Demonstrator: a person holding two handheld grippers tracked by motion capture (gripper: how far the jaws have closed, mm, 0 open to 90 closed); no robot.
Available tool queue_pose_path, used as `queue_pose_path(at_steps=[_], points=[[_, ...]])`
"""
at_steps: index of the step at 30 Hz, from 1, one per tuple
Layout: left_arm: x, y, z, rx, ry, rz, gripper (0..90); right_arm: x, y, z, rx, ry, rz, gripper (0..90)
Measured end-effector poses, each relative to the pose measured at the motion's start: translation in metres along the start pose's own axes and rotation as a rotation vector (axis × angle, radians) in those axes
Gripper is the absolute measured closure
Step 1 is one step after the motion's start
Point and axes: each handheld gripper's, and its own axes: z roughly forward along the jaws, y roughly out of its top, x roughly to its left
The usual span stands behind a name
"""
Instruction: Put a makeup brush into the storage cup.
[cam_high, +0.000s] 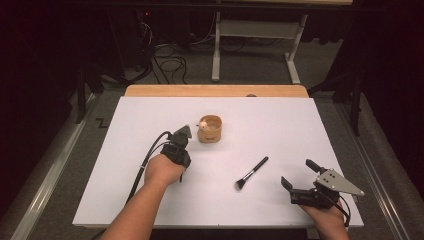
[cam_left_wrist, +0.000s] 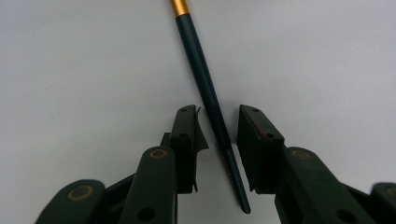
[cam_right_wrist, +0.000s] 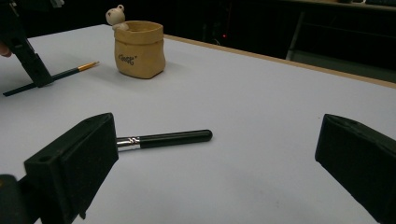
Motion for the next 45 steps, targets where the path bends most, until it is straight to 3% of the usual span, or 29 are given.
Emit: queue_pose_path(at_steps=[15, 22, 36, 45], points=[[0.003, 0.003, 0.000, 0.020, 0.010, -0.016, 77.4, 0.000, 0.000, -0.001, -0.001, -0.010, 0.000, 0.2], [0.003, 0.002, 0.001, 0.007, 0.018, -0.013, 82.8, -0.001, 0.001, -0.001, -0.005, -0.012, -0.003, 0.2], [0.006, 0.000, 0.000, -0.008, -0.005, -0.010, 83.6, -0.002, 0.001, -0.002, -0.013, -0.014, 0.006, 0.2], [0.010, -0.005, 0.000, -0.046, -0.029, 0.011, 83.8, -0.002, 0.000, -0.002, -0.009, -0.018, 0.006, 0.2]])
